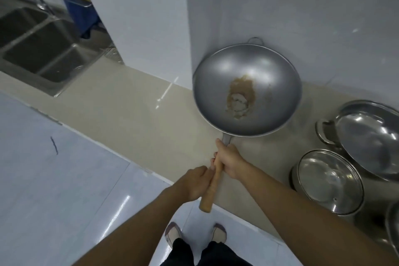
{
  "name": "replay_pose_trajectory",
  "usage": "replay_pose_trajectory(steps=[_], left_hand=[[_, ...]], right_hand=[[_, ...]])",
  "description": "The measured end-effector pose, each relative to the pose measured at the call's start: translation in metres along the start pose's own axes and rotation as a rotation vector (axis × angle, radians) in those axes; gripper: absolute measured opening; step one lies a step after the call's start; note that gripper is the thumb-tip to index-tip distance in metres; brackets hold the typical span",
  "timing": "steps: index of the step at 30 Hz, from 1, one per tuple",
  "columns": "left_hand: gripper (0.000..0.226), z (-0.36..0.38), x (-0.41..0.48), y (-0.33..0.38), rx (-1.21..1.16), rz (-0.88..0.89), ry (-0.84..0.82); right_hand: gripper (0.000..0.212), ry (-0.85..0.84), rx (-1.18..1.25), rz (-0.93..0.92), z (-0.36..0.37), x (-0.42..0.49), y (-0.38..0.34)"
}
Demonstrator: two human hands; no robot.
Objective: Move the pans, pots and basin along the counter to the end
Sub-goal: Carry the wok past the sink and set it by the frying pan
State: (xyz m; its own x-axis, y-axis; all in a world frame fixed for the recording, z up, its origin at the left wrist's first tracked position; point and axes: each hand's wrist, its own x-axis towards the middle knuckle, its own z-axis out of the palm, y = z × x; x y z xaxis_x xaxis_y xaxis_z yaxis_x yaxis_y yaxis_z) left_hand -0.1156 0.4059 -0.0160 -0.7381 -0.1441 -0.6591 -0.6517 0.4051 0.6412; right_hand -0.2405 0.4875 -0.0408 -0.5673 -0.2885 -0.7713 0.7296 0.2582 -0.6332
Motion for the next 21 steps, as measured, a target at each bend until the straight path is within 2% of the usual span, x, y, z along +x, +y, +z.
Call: replay_pose_trajectory(steps=[3, 7, 11, 15, 21], left_hand=[[0.069, -0.005, -0.004, 0.000, -0.082, -0.043, 0.051], [0.076, -0.009, -0.011, -0.001, -0.177, -0.119, 0.043], [0.069, -0.003, -0.014, -0.002, -0.011, -0.116, 0.188], [0.058, 0.003, -0.020, 0.002, 0.242, -0.064, 0.380], [0.052, 0.004, -0.029, 0.010, 0.388, -0.052, 0.442]], right_hand=[[0.028, -0.036, 0.027, 0.006, 0.010, 0.001, -0.005], [0.042, -0.062, -0.026, -0.010, 0.017, 0.007, -0.006], [0.032, -0.026, -0.021, -0.040, 0.020, 0.010, -0.012], [0.029, 0.060, -0.142, -0.056, 0.022, 0.013, -0.018], [0.025, 0.122, -0.245, -0.085, 0.029, 0.008, -0.018]])
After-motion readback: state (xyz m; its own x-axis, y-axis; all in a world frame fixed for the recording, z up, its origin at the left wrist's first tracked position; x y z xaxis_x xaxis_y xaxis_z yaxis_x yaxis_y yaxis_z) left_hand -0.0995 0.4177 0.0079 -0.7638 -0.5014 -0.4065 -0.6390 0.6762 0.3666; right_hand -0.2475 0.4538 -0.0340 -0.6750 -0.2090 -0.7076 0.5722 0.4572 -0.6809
